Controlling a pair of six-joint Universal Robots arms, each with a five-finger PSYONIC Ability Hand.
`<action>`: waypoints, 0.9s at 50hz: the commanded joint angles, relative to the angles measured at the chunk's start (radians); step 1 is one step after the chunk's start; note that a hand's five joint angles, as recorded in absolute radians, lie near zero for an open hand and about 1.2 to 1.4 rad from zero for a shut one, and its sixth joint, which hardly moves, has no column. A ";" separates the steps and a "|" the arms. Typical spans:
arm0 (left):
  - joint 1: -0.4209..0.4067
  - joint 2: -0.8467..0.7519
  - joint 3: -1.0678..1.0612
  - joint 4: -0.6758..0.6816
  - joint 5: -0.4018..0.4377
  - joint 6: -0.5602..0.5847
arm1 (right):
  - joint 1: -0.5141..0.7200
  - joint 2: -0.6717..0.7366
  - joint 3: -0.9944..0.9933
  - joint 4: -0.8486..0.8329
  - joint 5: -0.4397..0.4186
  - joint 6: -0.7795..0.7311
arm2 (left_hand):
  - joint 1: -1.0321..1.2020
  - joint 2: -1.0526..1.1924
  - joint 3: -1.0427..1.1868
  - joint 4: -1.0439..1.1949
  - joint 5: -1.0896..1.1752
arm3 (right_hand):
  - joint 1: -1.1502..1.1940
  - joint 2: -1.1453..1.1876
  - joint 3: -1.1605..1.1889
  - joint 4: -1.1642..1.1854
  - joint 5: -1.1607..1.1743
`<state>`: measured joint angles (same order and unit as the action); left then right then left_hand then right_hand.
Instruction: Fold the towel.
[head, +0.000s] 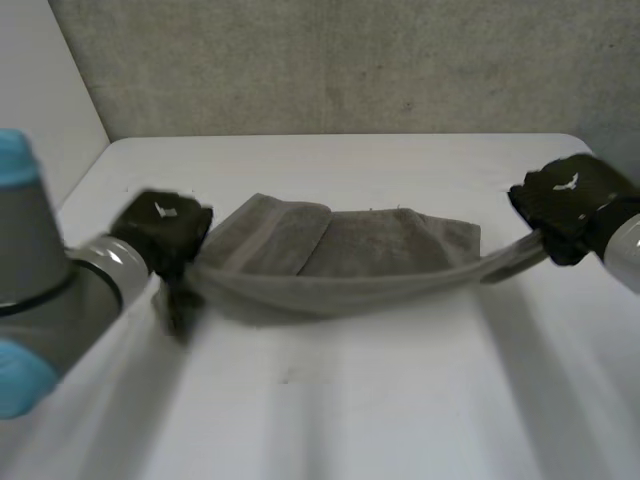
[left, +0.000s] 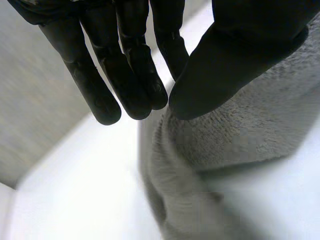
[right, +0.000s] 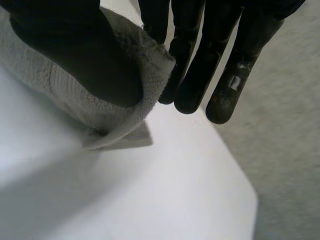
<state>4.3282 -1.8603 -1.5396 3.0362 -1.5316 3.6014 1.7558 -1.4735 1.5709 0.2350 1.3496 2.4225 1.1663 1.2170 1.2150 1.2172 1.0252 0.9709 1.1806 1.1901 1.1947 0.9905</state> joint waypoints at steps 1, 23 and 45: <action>0.007 -0.177 -0.013 0.082 -0.001 -0.015 | 0.036 0.137 0.008 -0.029 0.013 0.010 | 0.230 0.179 0.181 0.179 0.196 | 0.425 0.216 0.206 0.202 0.231; -0.009 -0.037 -0.174 0.137 -0.027 -0.096 | 0.033 0.180 0.021 -0.141 0.062 0.021 | -0.383 -0.434 -0.432 -0.434 -0.417 | 0.425 0.216 0.206 0.202 0.231; 0.008 -0.186 -0.157 0.295 -0.102 -0.079 | 0.042 0.249 -0.003 -0.227 0.072 0.021 | 0.230 0.179 0.181 0.179 0.196 | 0.425 0.216 0.206 0.202 0.231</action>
<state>4.3355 -1.9963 -1.7473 3.3068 -1.6351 3.5095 1.7898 -1.2699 1.5908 0.0832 1.4119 2.4466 0.9423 0.9338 0.9328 0.9343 0.7565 0.9709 1.1806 1.1901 1.1947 0.9917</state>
